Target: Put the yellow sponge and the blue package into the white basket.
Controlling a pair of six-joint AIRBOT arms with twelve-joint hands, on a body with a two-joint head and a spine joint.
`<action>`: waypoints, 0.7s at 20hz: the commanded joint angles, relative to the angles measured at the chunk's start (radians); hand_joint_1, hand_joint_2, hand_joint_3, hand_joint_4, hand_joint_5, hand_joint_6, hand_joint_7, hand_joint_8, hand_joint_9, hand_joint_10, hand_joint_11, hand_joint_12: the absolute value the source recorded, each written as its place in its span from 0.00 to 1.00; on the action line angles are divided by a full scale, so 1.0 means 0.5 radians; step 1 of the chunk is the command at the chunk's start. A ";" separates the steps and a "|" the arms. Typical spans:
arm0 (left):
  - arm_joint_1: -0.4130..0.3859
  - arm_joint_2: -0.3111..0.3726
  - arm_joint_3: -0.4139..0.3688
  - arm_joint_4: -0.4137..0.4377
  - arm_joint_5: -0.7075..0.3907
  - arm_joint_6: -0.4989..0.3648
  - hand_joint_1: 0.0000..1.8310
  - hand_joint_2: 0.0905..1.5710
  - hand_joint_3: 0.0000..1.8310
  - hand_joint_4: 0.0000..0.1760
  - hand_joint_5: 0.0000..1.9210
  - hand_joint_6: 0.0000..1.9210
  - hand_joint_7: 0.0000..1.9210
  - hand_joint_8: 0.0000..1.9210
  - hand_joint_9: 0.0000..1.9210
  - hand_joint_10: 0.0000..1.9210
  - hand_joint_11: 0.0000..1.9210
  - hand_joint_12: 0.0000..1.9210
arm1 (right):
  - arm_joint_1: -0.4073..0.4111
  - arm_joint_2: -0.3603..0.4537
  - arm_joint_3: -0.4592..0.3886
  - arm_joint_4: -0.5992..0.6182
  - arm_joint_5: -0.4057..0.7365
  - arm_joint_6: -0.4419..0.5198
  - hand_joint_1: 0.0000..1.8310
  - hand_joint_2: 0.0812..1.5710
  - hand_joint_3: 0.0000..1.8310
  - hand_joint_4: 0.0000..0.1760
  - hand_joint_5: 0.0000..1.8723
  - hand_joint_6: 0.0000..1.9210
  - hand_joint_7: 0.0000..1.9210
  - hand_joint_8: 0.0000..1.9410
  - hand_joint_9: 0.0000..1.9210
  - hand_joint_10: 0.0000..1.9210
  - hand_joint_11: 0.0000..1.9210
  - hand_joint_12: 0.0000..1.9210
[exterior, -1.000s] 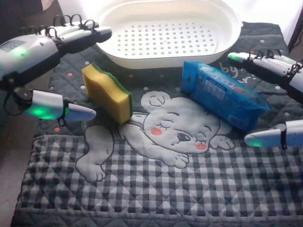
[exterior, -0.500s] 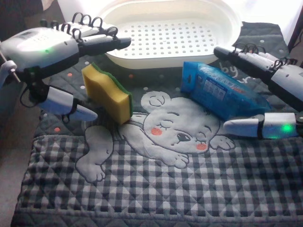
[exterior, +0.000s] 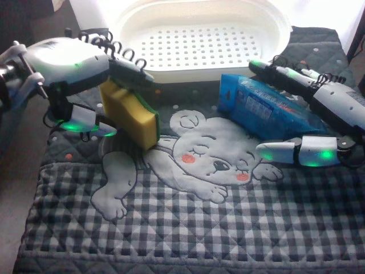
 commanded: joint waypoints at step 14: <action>-0.107 -0.034 0.081 -0.363 -0.714 -0.002 0.70 0.65 0.00 0.00 0.62 0.21 0.58 0.52 0.55 0.45 0.42 0.63 | 0.328 0.101 0.079 -0.333 0.137 0.055 0.69 0.67 0.00 0.00 0.55 0.41 0.59 0.45 0.73 0.02 0.57 0.39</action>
